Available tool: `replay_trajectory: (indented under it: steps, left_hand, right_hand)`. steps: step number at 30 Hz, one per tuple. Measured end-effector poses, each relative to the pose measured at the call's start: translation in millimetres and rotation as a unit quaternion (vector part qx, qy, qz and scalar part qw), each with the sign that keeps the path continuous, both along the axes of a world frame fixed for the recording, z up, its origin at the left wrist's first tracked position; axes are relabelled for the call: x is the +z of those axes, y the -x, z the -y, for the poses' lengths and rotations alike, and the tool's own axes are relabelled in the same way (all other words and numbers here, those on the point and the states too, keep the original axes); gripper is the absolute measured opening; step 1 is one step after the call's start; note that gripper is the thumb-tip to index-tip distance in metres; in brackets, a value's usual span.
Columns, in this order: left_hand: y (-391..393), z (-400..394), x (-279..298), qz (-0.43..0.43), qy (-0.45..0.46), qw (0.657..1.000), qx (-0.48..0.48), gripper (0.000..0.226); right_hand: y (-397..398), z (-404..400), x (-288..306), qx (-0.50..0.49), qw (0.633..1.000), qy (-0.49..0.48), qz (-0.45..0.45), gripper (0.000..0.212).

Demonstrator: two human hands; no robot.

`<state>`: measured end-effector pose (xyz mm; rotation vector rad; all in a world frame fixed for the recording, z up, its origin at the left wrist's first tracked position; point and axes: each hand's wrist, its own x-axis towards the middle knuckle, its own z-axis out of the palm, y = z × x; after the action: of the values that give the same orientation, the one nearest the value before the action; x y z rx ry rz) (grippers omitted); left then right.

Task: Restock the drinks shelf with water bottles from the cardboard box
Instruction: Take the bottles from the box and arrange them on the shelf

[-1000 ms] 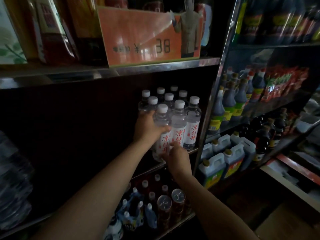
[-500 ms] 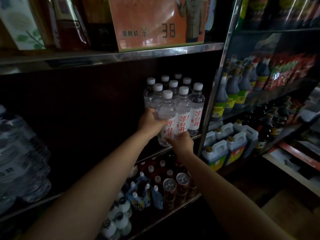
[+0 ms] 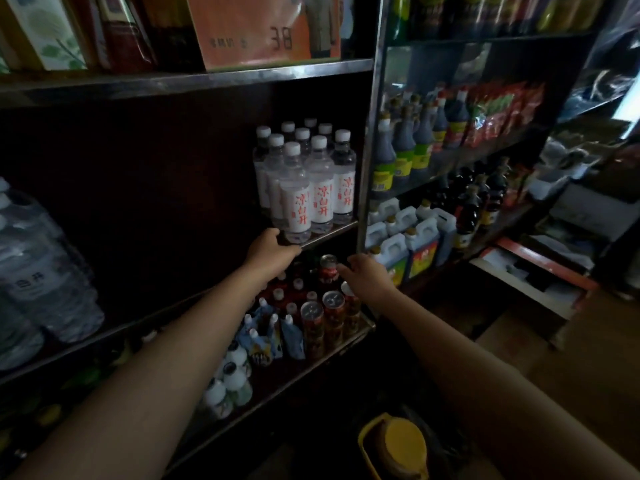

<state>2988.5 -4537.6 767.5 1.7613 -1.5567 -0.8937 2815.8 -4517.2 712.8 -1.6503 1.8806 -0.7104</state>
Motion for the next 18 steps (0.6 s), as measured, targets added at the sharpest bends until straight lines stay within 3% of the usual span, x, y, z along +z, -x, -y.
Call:
replay_trajectory:
  steps: [3,5,7,11,18]
  left_hand:
    - [16.7,-29.2,-4.2,0.006,0.011,1.000,-0.019,0.055]
    - [28.8,-49.5,-7.8,-0.001,0.011,0.999,-0.034,0.051]
    - [41.5,-72.6,-9.6,0.010,0.008,0.999,-0.041,0.056]
    - [68.1,-124.1,-19.4,0.004,-0.017,0.999,-0.048,0.065]
    - [150.4,-228.5,-56.8,-0.035,-0.023,0.998,-0.040,0.047]
  right_hand:
    - [18.8,-32.3,1.6,-0.016,0.999,0.016,0.023,0.047]
    - [30.9,-52.8,4.9,-0.018,0.999,0.024,0.028,0.044]
    - [44.1,-76.6,10.8,-0.018,0.999,0.032,0.035,0.033]
    - [78.7,-131.9,16.5,-0.001,0.999,0.039,0.010,0.048]
    - [159.9,-228.7,-15.8,-0.005,0.999,0.023,0.025,0.049]
